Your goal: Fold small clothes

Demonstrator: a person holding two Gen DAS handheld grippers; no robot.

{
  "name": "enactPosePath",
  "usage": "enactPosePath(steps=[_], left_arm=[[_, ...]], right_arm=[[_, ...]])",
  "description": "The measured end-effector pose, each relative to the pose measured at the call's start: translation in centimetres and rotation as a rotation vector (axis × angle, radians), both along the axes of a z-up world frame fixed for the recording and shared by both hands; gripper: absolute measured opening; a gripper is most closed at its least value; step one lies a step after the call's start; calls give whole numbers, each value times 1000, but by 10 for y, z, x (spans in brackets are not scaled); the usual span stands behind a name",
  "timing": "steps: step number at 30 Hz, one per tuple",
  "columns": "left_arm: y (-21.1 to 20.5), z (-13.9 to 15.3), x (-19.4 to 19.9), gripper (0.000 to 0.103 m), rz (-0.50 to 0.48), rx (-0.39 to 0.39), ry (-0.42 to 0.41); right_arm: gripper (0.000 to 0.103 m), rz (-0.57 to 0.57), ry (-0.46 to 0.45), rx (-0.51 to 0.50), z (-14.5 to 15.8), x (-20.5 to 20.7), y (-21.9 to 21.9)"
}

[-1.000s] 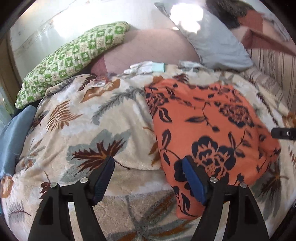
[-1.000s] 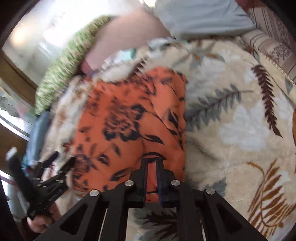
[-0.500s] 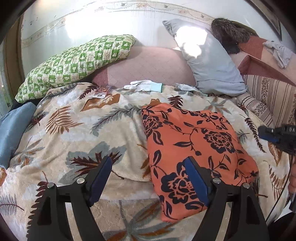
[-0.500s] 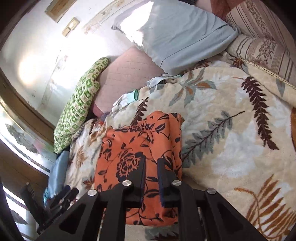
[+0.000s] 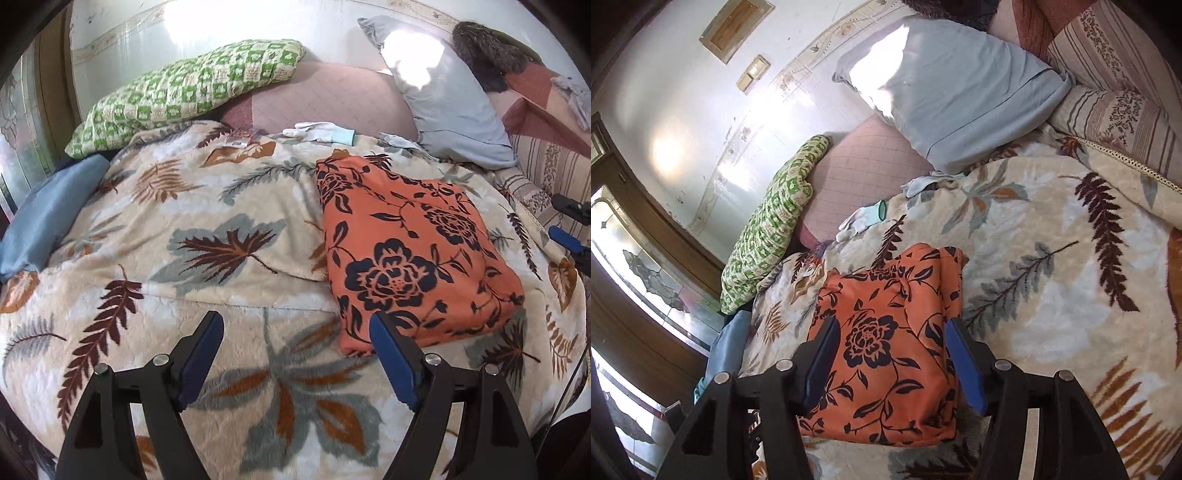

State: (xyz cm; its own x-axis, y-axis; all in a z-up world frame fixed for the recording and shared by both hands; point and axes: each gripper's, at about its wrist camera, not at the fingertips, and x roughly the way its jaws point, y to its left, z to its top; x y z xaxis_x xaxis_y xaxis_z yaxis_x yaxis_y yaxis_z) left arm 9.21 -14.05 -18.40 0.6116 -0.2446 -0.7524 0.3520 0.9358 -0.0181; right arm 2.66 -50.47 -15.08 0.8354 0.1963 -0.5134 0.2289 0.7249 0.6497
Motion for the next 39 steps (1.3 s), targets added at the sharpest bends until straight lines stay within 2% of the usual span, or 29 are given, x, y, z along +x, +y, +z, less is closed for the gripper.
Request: enactPosePath(steps=[7,10,14,18,23,30,34,39], left_arm=[[-21,59,-23,82,-12,17,-133],[-28,81,-33,87,-24,5,-186],[-31,97,-49,96,-35,2,-258],[-34,103,-55,97,-52,34,-312],[-27,96,-40,97,-50,24,-252],[-18,83,13,97,-10,43,-184],[-15,72,48,97,24,13,-130],[-14,51,88,97,43,-77,-30]], right_arm=[[64,-27,-15,38,0,-14,-17],[64,-28,-29,42,3,-18,-18],[64,-22,-42,19,7,-21,-16],[64,-29,-43,13,8,-22,-16],[64,-6,-30,6,7,-16,-9],[64,27,3,37,-1,0,-5],[64,35,18,45,-5,11,-5],[64,39,51,81,-16,31,-6]])
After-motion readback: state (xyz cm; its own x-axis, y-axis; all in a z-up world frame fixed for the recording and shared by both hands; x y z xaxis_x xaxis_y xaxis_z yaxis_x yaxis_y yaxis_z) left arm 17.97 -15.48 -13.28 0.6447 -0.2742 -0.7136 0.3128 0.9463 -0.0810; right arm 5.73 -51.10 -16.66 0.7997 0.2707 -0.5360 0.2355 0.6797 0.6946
